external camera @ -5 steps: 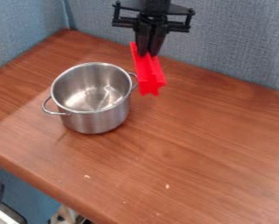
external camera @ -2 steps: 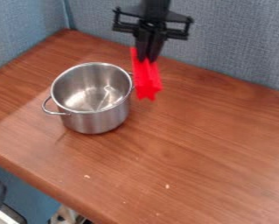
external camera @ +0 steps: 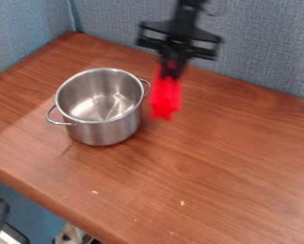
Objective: Move the red object from the metal pot to the table
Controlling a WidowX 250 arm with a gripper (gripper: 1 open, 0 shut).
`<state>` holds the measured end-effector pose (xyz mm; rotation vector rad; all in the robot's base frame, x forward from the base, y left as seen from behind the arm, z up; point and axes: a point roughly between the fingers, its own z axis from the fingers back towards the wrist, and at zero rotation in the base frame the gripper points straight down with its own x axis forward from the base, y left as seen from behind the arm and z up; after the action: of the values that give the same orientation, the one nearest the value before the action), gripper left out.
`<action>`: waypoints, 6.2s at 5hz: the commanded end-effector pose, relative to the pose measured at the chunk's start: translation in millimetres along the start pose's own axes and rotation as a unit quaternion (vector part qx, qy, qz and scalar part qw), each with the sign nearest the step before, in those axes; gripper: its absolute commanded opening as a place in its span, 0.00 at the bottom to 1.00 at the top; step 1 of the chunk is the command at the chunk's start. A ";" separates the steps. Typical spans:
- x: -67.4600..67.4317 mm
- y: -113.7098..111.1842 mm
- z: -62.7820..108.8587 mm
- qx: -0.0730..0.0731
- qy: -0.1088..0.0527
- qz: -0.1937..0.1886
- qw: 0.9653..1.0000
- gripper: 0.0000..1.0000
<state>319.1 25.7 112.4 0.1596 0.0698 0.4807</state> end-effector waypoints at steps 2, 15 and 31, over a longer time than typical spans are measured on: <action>-7.0 20.3 33.6 -0.037 -0.020 0.012 0.999 0.00; -84.7 17.6 6.0 -0.052 -0.062 -0.270 0.959 0.00; -83.7 -27.7 -63.8 -0.063 -0.093 -0.326 0.939 0.00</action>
<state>252.6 -32.3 45.1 0.0449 -0.0912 -0.2115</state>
